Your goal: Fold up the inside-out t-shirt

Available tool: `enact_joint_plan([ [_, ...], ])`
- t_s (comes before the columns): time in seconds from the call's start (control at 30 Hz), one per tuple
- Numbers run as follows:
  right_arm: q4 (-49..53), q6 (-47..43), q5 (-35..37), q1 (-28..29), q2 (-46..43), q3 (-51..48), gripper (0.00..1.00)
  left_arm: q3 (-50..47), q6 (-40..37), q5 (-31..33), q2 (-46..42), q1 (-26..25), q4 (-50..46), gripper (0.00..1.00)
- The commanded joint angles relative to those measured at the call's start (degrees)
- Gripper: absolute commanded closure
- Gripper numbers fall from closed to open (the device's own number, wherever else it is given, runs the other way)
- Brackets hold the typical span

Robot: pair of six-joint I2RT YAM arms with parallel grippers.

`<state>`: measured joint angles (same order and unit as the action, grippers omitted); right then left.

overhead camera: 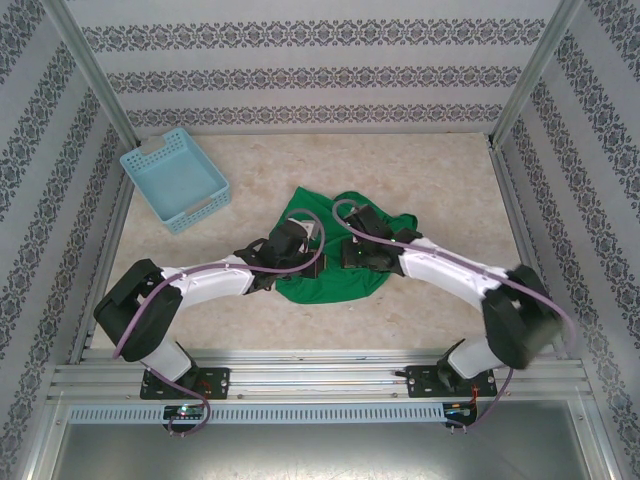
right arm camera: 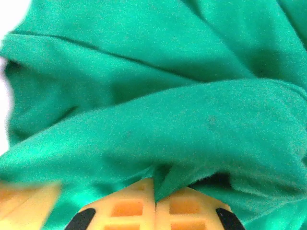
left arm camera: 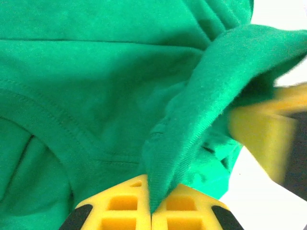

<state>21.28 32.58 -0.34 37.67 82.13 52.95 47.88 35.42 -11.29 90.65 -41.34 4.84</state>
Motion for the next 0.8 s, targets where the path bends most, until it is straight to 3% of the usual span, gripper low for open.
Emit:
enact_joint_plan([
  [0.0,-1.01,-0.95,-7.6,-0.51,-9.64,-3.14,1.0,1.49,0.57,1.79,-0.27,2.14,-3.67,1.0],
  [0.17,-5.28,2.31,-16.01,-7.9,-19.23,-10.14,1.0,2.83,-0.02,0.47,1.68,2.93,-4.82,1.0],
  [0.33,-9.65,5.18,-22.74,-15.59,-20.56,-15.39,1.0,3.95,-1.45,1.31,0.92,2.4,-7.81,0.95],
  [0.4,-10.35,5.3,-23.87,-15.79,-20.62,-15.51,1.0,5.57,-3.55,4.92,0.2,0.65,-11.94,0.87],
  [0.47,-11.32,5.65,-25.33,-15.53,-21.28,-15.25,1.0,8.57,-6.7,13.22,-1.73,-3.78,-18.27,0.75],
  [0.6,-10.08,4.27,-24.23,-14.43,-24.0,-14.42,1.0,9.15,-8.52,23.02,-7.89,-11.07,-18.53,0.61],
  [0.77,-9.04,3.55,-23.81,-13.94,-25.08,-13.84,1.0,8.75,-9.58,15.64,-6.64,-14.63,-8.87,0.63],
])
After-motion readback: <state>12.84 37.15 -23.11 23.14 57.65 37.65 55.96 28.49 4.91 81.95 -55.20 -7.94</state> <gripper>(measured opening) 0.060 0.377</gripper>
